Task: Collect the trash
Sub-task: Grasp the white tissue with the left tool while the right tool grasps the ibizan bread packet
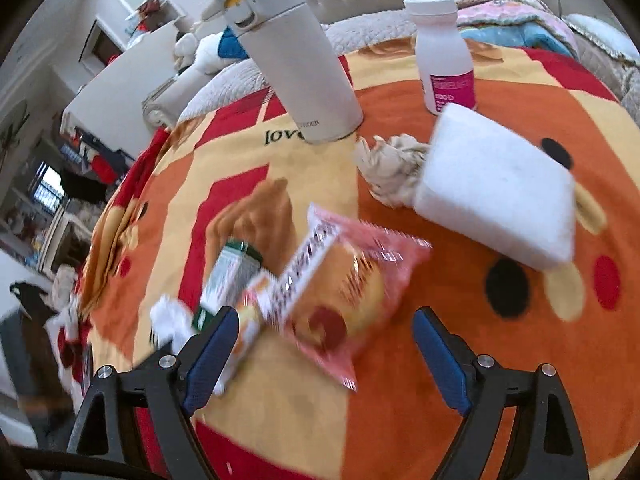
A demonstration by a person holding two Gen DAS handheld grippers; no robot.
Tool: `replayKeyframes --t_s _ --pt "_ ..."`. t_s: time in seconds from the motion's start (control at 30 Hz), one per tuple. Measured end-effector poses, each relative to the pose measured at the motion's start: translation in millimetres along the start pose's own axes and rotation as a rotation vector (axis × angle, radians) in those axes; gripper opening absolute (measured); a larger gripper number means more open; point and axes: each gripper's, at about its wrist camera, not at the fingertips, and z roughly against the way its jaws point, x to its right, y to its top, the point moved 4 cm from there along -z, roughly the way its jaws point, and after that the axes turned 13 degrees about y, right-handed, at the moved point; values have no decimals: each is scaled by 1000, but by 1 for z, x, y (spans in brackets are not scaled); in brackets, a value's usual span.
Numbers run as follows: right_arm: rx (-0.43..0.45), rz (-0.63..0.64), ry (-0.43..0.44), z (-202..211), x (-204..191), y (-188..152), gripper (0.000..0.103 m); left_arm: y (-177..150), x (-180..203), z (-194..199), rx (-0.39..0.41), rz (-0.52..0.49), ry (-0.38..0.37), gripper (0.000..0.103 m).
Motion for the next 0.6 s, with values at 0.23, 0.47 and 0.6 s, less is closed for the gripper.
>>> replayKeyframes --t_s 0.23,0.47,0.6 --pt "3 110 -126 -12 -6 6 68 1 6 -2 37 -49 -1 44" --pt "-13 168 -63 12 -4 -9 56 -3 6 11 13 -46 -79 22" --pt "-5 185 -37 41 0 -26 56 -12 5 29 24 -73 -99 22"
